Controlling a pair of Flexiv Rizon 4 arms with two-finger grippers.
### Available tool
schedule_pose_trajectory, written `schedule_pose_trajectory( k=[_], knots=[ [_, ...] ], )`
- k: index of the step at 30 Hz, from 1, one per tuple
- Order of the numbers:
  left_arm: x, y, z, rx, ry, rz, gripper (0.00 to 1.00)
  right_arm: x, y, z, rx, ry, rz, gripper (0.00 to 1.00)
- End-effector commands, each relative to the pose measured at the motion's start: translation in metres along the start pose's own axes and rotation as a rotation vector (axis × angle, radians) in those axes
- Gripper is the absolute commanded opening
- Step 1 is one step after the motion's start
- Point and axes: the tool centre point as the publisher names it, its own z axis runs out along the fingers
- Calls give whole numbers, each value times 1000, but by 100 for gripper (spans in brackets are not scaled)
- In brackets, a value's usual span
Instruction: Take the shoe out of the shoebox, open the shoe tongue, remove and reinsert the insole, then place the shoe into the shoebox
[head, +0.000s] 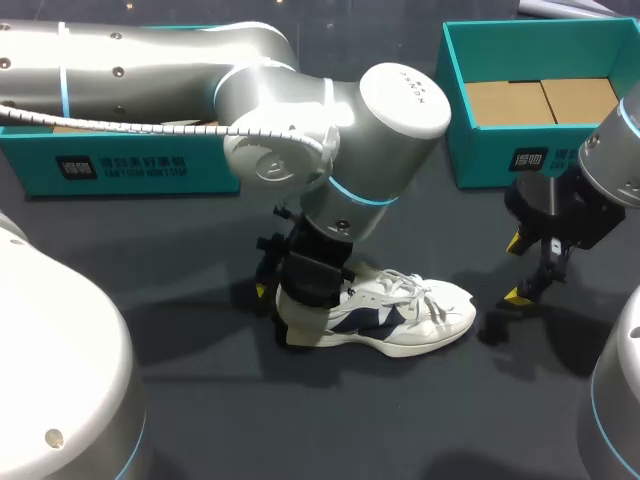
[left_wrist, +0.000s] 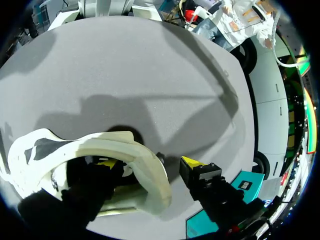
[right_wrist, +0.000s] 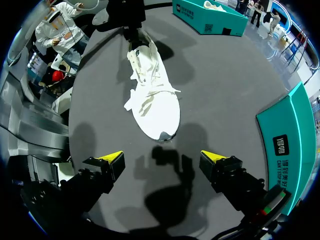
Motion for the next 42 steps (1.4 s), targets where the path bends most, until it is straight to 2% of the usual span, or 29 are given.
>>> schedule_pose_trajectory(
  k=[1, 5, 8, 11, 15, 17, 18, 34, 40, 42],
  knots=[
    [29, -8, -26, -18, -127, 1, 100, 1, 0, 0, 2, -3, 0, 100],
    [44, -17, -49, -24, -244, -27, 100, 1, 0, 0, 2, -3, 0, 100],
    [59, -22, -61, 28, -375, -82, 100, 1, 0, 0, 2, -3, 0, 100],
    [72, -26, -65, 123, -512, -139, 100, 1, 0, 0, 2, -3, 0, 100],
    [88, -34, -59, 235, -671, -232, 100, 1, 0, 0, 2, -3, 0, 100],
    [94, -39, -55, 266, -725, -291, 100, 1, 0, 0, 2, -3, 0, 100],
    [101, -43, -51, 332, -783, -312, 100, 1, 0, 0, 2, -3, 0, 100],
    [104, -46, -49, 342, -784, -305, 100, 1, 0, 0, 2, -3, 0, 100],
    [121, -42, -48, 513, -1017, -506, 100, 1, 0, 0, 2, -3, 0, 100],
    [125, -43, -48, 548, -1083, -563, 100, 1, 0, 0, 2, -3, 0, 100]
  ],
)
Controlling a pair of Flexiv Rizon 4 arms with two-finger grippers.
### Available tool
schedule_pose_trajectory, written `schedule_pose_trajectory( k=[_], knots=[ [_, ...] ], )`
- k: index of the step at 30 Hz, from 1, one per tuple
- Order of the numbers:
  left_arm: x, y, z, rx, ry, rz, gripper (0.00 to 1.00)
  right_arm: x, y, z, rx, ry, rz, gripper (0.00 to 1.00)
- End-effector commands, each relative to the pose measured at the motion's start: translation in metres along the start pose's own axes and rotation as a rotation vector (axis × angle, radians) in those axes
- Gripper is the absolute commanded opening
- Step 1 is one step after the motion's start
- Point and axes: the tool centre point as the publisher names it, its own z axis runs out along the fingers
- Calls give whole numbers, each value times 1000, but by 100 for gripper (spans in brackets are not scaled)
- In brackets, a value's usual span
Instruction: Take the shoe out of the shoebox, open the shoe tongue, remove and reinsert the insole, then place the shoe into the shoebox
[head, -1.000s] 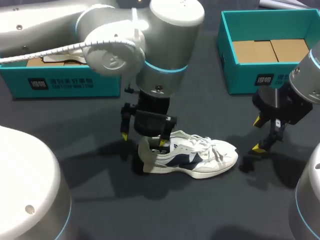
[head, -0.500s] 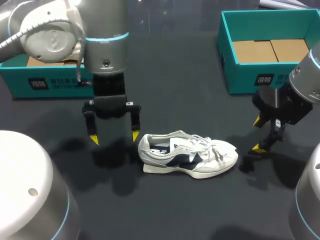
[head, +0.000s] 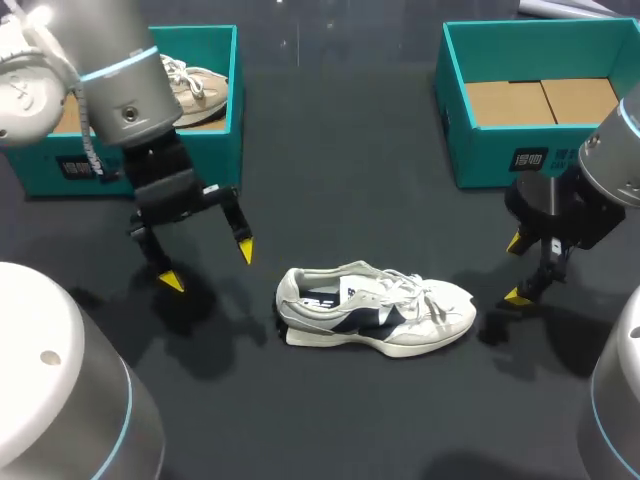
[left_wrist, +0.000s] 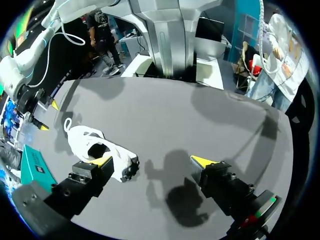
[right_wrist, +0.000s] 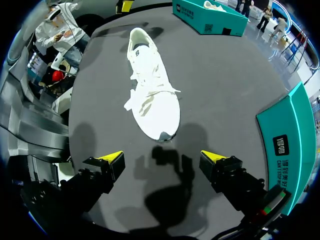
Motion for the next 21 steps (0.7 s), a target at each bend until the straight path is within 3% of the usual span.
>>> schedule_pose_trajectory(
  k=[1, 4, 10, 12, 21],
  knots=[
    [13, 7, -5, 134, -436, -161, 100, 1, 0, 0, 2, -3, 0, 100],
    [17, 5, -4, 177, -515, -224, 100, 1, 0, 0, 2, -3, 0, 100],
    [24, 3, 4, 191, -679, -364, 100, 1, 0, 0, 2, -3, 0, 100],
    [21, 6, 5, 70, -632, -469, 100, 1, 0, 0, 2, -3, 0, 100],
    [21, 6, 5, 70, -632, -469, 100, 1, 0, 0, 2, -3, 0, 100]
  ],
)
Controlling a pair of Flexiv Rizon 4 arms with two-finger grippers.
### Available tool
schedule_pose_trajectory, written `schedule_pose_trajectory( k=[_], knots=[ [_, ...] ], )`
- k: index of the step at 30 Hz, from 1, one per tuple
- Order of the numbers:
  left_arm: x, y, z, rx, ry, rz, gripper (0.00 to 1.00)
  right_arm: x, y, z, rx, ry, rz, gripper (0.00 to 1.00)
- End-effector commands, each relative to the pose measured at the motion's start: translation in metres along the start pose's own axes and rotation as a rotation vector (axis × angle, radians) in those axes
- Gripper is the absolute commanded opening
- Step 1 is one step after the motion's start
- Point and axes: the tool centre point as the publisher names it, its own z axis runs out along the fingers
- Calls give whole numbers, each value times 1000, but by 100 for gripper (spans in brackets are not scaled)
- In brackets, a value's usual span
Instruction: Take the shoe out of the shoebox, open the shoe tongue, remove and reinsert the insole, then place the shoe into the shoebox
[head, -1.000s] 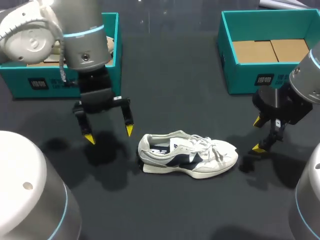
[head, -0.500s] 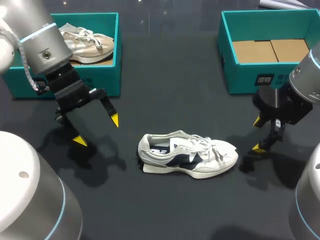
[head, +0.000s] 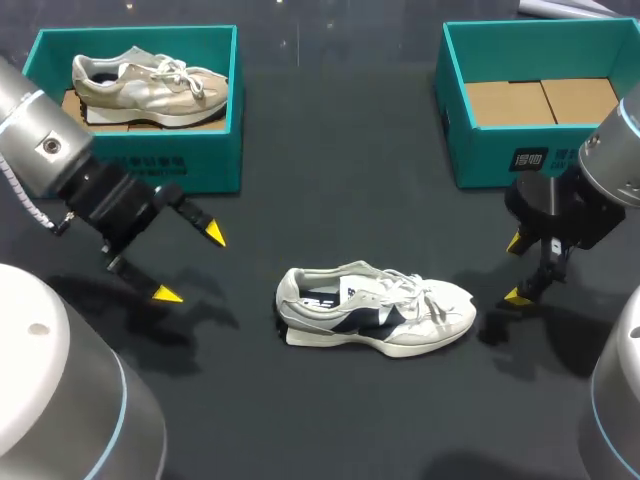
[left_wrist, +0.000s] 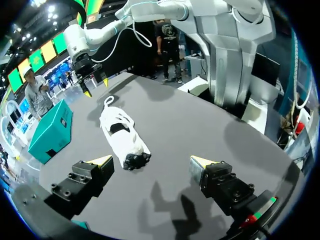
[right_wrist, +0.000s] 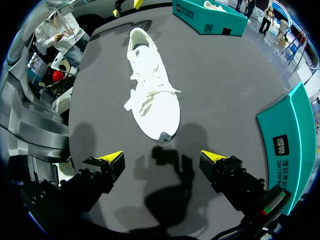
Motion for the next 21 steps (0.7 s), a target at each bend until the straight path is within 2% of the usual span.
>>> schedule_pose_trajectory(
  k=[1, 2, 4, 7, 8, 11, 14, 15, 21],
  knots=[
    [7, -8, 1, -25, -242, 2, 100, 1, 0, 0, 2, -3, 0, 100],
    [7, -8, 1, -25, -242, 2, 100, 1, 0, 0, 2, -3, 0, 100],
    [8, -3, 1, 56, -287, -48, 100, 1, 0, 0, 2, -3, 0, 100],
    [13, 8, 4, 109, -376, -96, 100, 1, 0, 0, 2, -3, 0, 100],
    [14, 12, 6, 101, -431, -125, 100, 1, 0, 0, 2, -3, 0, 100],
    [17, 22, 19, 158, -552, -229, 100, 1, 0, 0, 2, -3, 0, 100],
    [21, 29, 27, 259, -646, -344, 100, 1, 0, 0, 2, -3, 0, 100],
    [21, 30, 27, 291, -650, -365, 100, 1, 0, 0, 2, -3, 0, 100],
    [21, 30, 27, 291, -650, -365, 100, 1, 0, 0, 2, -3, 0, 100]
  ],
)
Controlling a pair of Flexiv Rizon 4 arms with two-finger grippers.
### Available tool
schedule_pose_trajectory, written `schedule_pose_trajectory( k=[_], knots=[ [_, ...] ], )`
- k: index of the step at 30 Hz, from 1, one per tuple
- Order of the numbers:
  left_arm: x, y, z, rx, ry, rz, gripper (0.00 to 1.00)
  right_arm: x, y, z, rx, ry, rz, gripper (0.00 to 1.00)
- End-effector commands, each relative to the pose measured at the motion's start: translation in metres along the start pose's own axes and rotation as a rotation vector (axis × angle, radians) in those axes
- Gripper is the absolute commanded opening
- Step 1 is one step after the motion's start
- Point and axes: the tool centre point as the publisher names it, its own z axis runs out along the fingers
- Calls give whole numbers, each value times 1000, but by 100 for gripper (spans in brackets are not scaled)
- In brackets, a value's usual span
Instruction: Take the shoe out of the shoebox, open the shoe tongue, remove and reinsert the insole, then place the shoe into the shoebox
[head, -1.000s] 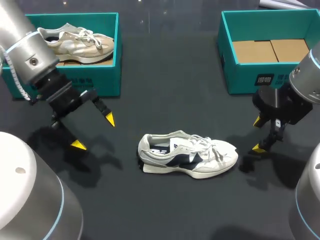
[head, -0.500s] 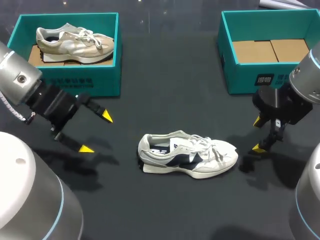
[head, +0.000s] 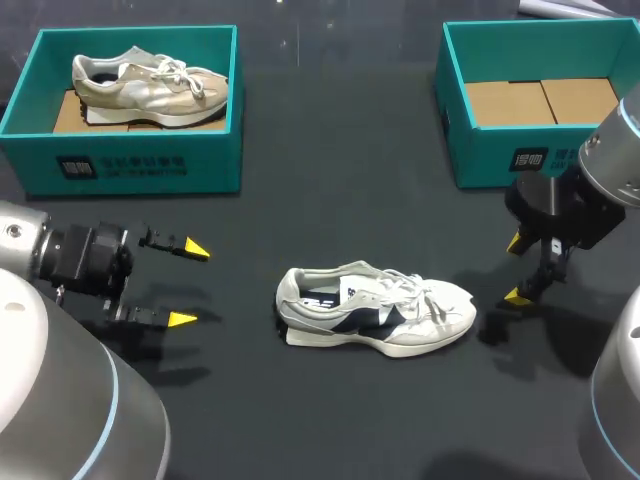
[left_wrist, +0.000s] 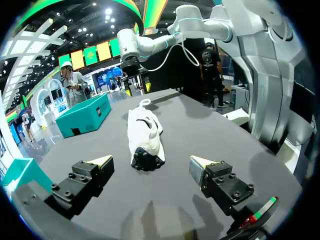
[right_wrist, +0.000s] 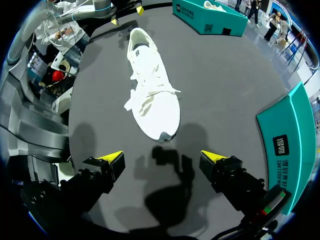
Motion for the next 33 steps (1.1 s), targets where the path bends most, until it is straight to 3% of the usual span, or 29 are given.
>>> schedule_pose_trajectory(
  k=[1, 7, 13, 20, 29, 33],
  knots=[
    [6, 5, 1, 68, -260, -44, 100, 1, 0, 0, 2, -3, 0, 100],
    [6, 5, 1, 68, -260, -44, 100, 1, 0, 0, 2, -3, 0, 100],
    [11, 7, -10, 170, -301, -49, 100, 1, 0, 0, 2, -3, 0, 100],
    [13, 24, -1, 134, -340, -39, 100, 1, 0, 0, 2, -3, 0, 100],
    [13, 24, -1, 134, -340, -39, 100, 1, 0, 0, 2, -3, 0, 100],
    [5, 32, 3, 183, -198, -93, 100, 1, 0, 0, 2, -3, 0, 100]
  ],
)
